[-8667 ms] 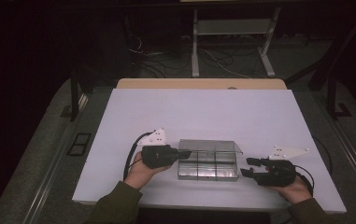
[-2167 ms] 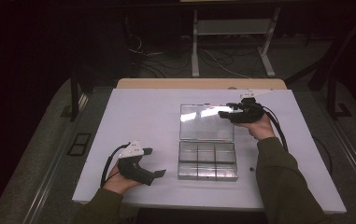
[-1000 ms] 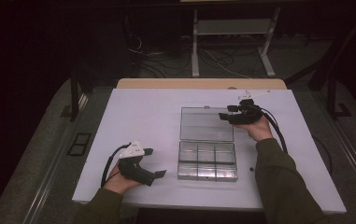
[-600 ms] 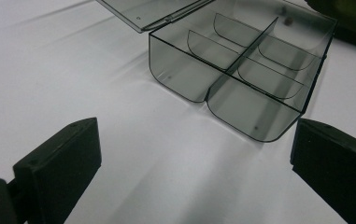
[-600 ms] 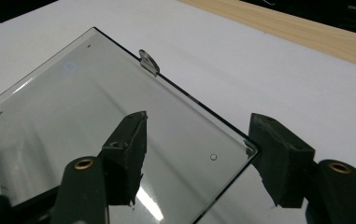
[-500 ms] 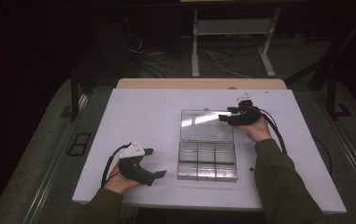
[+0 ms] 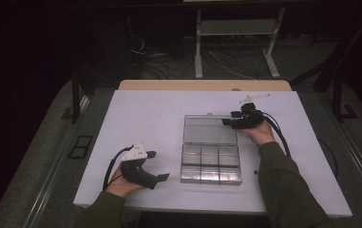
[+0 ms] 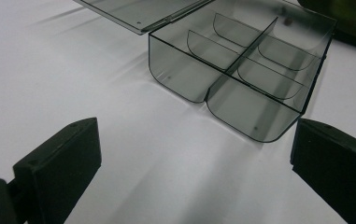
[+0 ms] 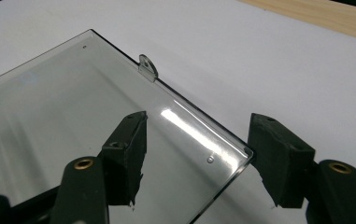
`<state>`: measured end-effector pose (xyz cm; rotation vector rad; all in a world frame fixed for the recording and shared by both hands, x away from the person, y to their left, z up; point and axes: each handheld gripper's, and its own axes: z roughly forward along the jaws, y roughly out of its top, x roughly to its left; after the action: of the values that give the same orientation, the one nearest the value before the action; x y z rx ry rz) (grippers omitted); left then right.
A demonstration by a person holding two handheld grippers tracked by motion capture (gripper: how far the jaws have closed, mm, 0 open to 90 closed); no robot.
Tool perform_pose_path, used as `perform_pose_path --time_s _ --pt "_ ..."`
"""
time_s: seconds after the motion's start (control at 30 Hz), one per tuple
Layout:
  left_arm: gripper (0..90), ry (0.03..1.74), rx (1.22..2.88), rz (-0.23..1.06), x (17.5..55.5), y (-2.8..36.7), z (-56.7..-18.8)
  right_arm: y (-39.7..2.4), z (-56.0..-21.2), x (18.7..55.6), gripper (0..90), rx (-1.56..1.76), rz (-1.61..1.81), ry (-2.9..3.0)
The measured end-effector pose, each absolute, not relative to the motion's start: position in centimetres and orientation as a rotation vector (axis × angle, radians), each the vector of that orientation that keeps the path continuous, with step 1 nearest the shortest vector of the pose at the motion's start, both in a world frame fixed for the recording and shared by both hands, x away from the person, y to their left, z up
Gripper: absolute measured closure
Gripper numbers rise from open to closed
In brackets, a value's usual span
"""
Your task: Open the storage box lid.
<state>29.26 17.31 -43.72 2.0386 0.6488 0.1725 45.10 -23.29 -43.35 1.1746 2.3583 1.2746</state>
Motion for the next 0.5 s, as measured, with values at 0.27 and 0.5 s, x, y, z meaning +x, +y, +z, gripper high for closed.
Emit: perform_pose_path --time_s 0.27,0.5 --pt "0.9 0.648 2.037 0.172 29.26 17.28 -43.73 -23.25 -43.75 45.24 38.1 1.184 1.245 2.382" --pt "0.9 0.648 2.038 0.17 29.25 17.27 -43.73 -22.99 -44.05 45.22 40.3 1.178 1.193 2.404"
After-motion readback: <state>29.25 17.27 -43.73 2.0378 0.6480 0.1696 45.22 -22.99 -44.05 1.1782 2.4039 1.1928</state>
